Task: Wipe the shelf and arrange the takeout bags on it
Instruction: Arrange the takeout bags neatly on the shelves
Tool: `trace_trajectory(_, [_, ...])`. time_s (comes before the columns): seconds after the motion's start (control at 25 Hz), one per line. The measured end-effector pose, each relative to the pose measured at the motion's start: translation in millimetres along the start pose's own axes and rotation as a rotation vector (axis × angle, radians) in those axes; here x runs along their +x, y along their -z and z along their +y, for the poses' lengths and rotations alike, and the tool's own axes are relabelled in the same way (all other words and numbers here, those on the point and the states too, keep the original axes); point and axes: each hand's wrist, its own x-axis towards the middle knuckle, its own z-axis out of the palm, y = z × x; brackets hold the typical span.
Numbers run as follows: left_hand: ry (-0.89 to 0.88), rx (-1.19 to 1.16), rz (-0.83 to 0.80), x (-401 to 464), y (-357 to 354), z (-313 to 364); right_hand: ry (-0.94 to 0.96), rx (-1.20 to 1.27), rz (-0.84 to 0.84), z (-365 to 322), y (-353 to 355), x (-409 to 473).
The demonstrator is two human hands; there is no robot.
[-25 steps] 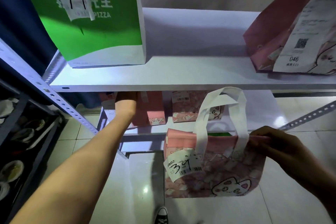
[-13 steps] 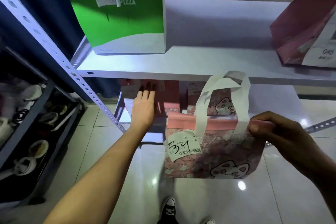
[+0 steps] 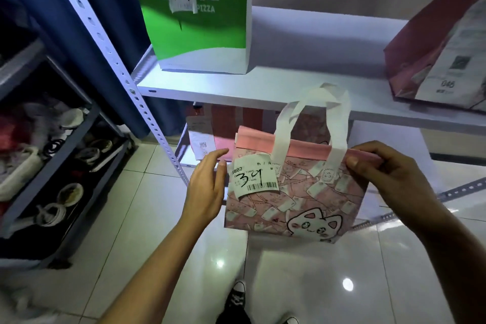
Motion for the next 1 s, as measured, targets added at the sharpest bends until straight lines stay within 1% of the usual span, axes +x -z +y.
trace_trajectory(0.16, [0.044, -0.296, 0.003, -30.0, 33.2, 75.9, 0.054, 0.058, 0.067, -41.5, 18.1, -0.1])
trace_trajectory(0.24, [0.035, -0.413, 0.009, -32.1, 46.7, 103.5, 0.089, 0.104, 0.096, -63.8, 27.1, 2.2])
trace_trajectory(0.36, [-0.055, -0.446, 0.028, -23.6, 60.4, 136.6, 0.148, 0.176, 0.181, -94.2, 40.1, 7.3])
trace_trajectory(0.44, [-0.052, -0.501, 0.069, -12.4, 63.8, 156.1, 0.191, 0.196, 0.246, -111.9, 49.4, 12.5])
trace_trajectory(0.52, [-0.006, -0.569, 0.108, -3.1, 66.3, 175.2, 0.23, 0.255, 0.284, -125.9, 56.9, 14.4])
trace_trajectory(0.6, [0.032, -0.619, 0.124, 5.2, 68.1, 187.6, 0.206, 0.342, 0.332, -131.6, 60.1, 13.5])
trace_trajectory(0.72, [0.06, -0.671, 0.164, 17.4, 74.8, 198.0, 0.11, 0.439, 0.375, -130.4, 57.7, 6.8])
trace_trajectory(0.84, [0.094, -0.733, 0.202, 35.1, 82.3, 209.6, 0.056, 0.421, 0.383, -123.6, 50.9, 2.3])
trace_trajectory(1.0, [0.052, -0.761, 0.211, 61.9, 86.6, 235.9, 0.091, 0.345, 0.47, -127.4, 48.7, 12.6])
